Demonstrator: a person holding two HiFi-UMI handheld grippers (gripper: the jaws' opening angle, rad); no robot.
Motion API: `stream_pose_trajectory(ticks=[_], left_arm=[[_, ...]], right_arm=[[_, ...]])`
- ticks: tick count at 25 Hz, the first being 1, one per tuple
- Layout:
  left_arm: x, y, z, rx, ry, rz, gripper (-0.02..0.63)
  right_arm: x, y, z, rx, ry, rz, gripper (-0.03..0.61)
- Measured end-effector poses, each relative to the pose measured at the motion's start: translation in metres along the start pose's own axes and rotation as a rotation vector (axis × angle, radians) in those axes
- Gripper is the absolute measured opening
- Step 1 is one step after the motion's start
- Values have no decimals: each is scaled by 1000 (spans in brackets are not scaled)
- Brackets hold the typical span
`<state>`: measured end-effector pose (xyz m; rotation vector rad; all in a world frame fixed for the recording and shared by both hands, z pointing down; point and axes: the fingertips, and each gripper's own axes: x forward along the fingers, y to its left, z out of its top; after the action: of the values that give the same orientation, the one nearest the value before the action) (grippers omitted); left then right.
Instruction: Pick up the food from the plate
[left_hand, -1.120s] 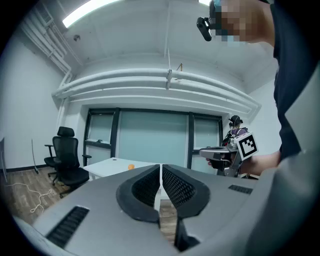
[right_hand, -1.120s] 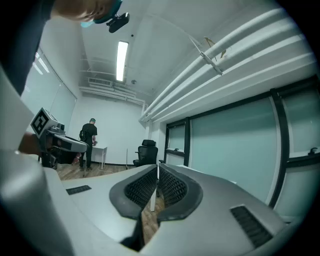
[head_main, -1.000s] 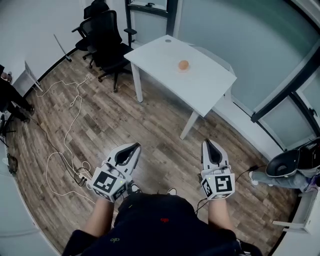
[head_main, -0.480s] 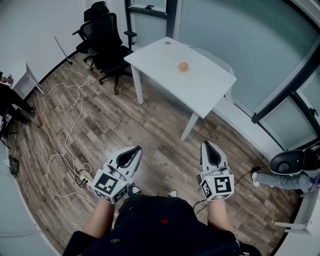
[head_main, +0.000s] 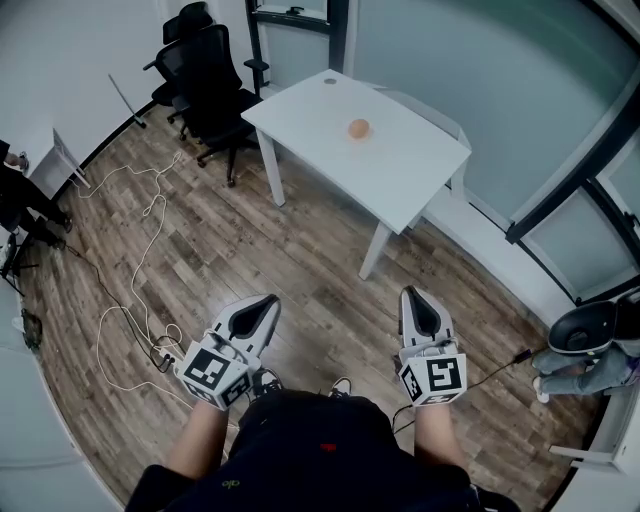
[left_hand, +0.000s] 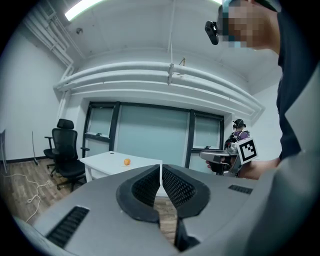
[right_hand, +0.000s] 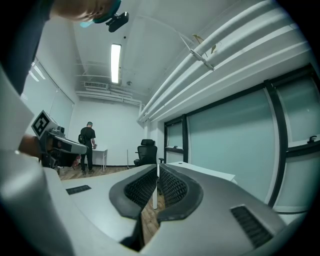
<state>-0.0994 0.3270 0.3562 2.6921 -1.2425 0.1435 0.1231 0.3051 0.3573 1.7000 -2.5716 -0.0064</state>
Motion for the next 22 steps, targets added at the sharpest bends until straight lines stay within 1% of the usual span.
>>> stream_pose_trajectory(ticks=[5, 10, 12, 15, 19, 22], left_arm=[[20, -17, -6, 0, 10, 28, 34], [40, -32, -8, 23, 34, 18, 34], [45, -29, -8, 29, 39, 15, 34], [62, -20, -7, 15, 34, 0, 34], [97, -2, -10, -19, 26, -56, 34], [127, 19, -7, -21, 23, -93, 34]], right_arm=[[-5, -22, -15, 14, 0, 29, 31], [8, -33, -26, 45, -2, 72, 31], [13, -33, -30, 40, 6, 84, 31], [24, -41, -31, 45, 15, 69, 31], [56, -54, -25, 48, 17, 31, 31], [90, -60, -14, 27, 0, 23, 31]])
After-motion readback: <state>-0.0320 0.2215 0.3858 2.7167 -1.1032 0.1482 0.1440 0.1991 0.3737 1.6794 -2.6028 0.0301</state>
